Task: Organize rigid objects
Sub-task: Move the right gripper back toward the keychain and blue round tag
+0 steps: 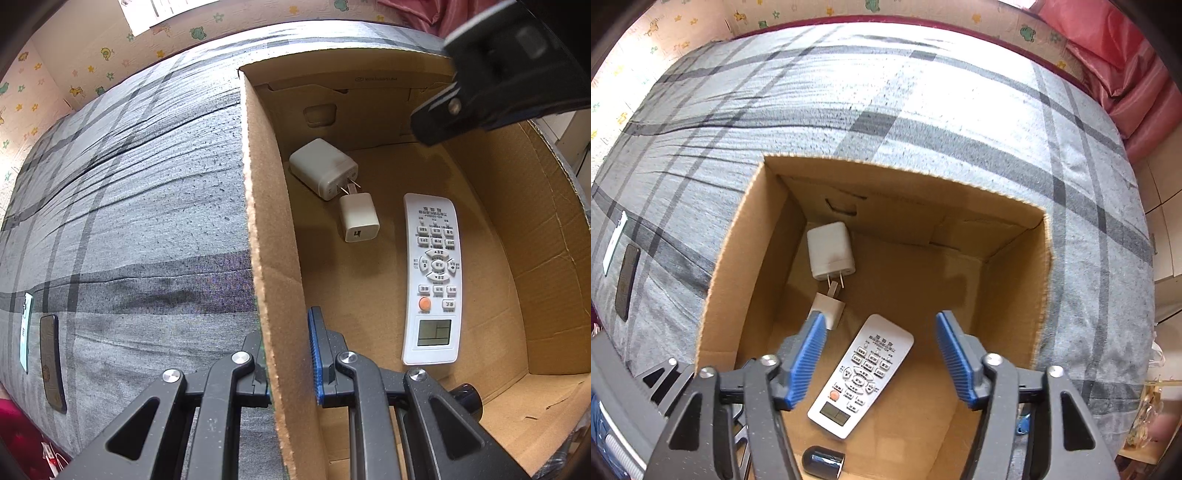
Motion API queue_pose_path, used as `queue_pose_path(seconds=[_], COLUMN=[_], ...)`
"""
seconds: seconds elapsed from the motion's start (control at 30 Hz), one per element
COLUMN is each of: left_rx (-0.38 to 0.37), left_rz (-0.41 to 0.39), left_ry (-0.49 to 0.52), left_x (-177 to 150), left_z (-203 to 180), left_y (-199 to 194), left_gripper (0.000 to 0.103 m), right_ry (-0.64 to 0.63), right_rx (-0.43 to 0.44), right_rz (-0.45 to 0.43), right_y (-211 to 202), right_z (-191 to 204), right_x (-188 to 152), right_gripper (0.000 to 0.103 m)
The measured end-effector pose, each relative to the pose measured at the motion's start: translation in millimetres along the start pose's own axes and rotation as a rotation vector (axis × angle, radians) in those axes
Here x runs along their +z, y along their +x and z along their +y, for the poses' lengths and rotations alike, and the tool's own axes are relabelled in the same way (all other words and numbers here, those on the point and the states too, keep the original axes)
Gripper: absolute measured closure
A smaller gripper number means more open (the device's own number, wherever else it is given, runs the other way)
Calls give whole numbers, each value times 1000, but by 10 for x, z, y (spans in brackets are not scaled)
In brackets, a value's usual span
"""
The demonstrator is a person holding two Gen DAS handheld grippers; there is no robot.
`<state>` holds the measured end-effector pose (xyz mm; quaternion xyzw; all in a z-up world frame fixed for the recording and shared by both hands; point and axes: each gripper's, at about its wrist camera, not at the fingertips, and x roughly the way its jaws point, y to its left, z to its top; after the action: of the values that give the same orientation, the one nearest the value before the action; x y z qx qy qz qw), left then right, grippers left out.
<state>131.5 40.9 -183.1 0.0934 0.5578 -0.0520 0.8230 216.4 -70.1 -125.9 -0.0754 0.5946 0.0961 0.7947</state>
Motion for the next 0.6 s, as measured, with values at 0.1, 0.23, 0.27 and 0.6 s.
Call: queue_pose_path(seconds=[0.1, 0.23, 0.27, 0.6], left_rx=[-1, 0, 0, 6], left_rz=[0, 0, 0, 0], left_ry=[-1, 0, -1, 3], left_x=[-1, 0, -1, -3], left_z=[0, 1, 2, -14], left_y=[1, 4, 3, -1], left_gripper=[87, 87, 87, 87], right_ry=[7, 16, 17, 44], right_rx=[-2, -5, -6, -30], right_rz=[-11, -20, -25, -50], right_y=[-91, -211, -236, -441], right_z=[-52, -166, -191, -500], right_x=[-1, -18, -22, -161], right_gripper=[29, 22, 19, 5])
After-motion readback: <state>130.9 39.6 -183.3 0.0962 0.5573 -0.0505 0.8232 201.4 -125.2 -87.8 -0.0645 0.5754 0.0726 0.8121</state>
